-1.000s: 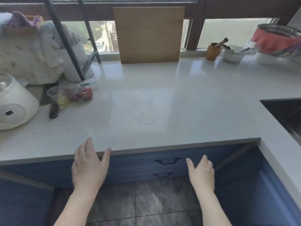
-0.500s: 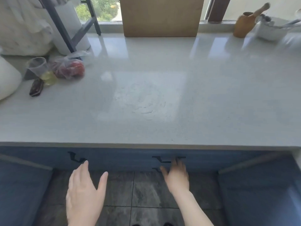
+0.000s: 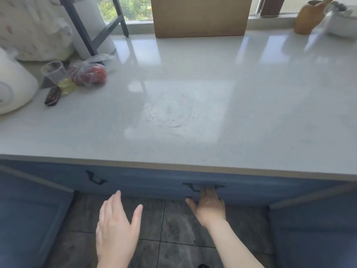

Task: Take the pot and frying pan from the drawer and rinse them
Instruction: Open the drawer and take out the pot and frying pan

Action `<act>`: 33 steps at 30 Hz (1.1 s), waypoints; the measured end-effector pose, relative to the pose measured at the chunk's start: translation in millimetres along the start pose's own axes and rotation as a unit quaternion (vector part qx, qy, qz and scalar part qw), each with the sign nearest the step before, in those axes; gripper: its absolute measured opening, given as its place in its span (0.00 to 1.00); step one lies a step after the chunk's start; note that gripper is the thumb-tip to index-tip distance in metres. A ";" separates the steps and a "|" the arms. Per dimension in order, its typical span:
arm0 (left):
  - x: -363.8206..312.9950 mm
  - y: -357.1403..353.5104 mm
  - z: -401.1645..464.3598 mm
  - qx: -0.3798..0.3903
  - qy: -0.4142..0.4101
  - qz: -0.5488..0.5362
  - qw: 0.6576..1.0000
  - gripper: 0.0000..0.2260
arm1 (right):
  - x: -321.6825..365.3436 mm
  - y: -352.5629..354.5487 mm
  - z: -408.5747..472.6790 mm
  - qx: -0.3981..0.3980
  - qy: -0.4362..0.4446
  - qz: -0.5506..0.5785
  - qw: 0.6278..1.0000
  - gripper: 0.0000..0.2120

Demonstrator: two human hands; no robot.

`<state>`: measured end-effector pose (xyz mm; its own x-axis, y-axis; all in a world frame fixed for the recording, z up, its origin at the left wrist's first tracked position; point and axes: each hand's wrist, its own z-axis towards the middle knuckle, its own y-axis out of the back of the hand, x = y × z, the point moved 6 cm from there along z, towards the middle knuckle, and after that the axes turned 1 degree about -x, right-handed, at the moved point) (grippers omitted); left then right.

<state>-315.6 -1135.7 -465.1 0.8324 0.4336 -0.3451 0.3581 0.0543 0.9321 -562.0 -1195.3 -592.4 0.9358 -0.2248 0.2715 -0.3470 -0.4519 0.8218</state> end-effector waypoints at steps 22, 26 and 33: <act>64.5 -4.3 -31.3 0.033 -0.055 0.144 0.988 0.50 | -109.5 58.4 -195.1 -0.334 -0.132 0.074 0.930 0.37; 82.4 0.5 -47.9 0.046 -0.046 0.155 0.986 0.55 | -127.2 51.8 -193.5 -0.207 -0.233 -0.002 0.950 0.48; 101.7 6.7 -73.5 0.078 -0.037 0.169 0.982 0.59 | -126.6 41.1 -225.4 -0.172 -0.257 -0.007 0.951 0.54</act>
<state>-259.6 -1025.1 -485.8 0.9414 0.3357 -0.0318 0.1120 -0.2224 0.9685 -680.7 -990.8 -480.1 0.7551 -0.6536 0.0520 -0.2116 -0.1678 0.9628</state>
